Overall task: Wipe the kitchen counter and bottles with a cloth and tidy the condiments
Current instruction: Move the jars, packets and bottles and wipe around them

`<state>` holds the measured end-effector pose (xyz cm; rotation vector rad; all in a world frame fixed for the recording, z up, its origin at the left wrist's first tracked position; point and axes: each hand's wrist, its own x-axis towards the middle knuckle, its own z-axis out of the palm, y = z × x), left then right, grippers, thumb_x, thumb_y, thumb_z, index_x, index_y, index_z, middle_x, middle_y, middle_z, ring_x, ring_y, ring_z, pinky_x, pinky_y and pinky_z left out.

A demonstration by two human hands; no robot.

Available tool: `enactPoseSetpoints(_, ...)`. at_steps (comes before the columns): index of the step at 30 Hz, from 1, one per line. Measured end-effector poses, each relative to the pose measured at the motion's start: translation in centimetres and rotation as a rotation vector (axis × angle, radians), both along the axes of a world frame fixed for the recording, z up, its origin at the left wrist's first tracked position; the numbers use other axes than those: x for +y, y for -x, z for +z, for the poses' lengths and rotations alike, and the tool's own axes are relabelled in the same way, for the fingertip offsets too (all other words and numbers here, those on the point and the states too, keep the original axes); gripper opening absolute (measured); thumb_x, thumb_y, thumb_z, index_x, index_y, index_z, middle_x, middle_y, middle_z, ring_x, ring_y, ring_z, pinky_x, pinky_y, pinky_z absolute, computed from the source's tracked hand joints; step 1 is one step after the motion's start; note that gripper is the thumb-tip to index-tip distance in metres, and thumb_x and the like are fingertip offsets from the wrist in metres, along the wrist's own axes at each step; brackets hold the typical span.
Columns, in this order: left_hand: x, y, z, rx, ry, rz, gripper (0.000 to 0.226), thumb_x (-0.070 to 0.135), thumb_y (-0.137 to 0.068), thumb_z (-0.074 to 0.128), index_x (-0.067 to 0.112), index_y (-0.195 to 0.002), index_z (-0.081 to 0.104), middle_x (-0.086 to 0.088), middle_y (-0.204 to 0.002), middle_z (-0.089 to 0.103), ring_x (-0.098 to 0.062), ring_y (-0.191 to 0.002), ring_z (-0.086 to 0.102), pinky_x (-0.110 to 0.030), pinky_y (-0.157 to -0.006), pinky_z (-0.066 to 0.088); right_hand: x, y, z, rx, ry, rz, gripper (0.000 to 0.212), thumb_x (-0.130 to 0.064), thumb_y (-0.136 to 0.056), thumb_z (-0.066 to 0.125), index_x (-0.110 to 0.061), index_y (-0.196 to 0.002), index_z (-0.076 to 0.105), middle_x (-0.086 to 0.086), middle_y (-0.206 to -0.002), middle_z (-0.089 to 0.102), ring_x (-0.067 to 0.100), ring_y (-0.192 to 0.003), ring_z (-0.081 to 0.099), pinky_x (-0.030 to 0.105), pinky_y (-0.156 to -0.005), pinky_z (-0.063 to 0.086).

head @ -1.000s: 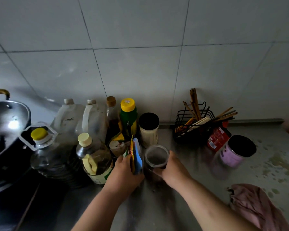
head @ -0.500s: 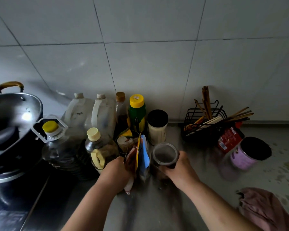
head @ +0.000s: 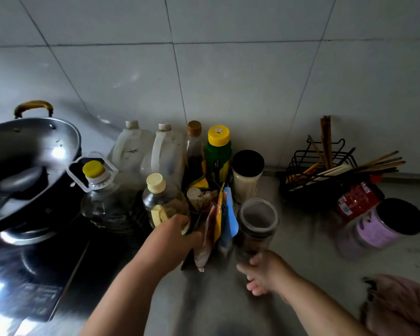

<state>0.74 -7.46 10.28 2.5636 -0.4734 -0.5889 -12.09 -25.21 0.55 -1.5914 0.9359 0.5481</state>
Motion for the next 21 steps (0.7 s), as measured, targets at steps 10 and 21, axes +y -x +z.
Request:
enactPoseSetpoints(10, 3.6, 0.3, -0.9, 0.357, -0.096, 0.000, 0.051, 0.061, -0.073, 0.064, 0.016, -0.096, 0.063, -0.006, -0.087, 0.071, -0.021, -0.077, 0.069, -0.040, -0.076, 0.058, 7.4, -2.9, -0.1, -0.194, -0.032, 0.047, 0.036, -0.037, -0.089, 0.064, -0.017, -0.110, 0.044, 0.011, -0.090, 0.062, 0.021, -0.068, 0.056, 0.028, -0.049, 0.044)
enactPoseSetpoints(21, 3.3, 0.0, -0.3, 0.261, -0.060, -0.158, 0.049, 0.044, -0.078, 0.066, 0.018, -0.118, 0.056, -0.003, -0.092, 0.069, -0.018, -0.081, 0.067, -0.038, -0.078, 0.059, 7.3, -4.1, -1.2, -0.197, 0.286, 0.046, 0.032, -0.067, -0.073, 0.047, -0.038, -0.084, 0.042, -0.015, -0.072, 0.041, 0.006, -0.065, 0.043, 0.021, -0.060, 0.040)
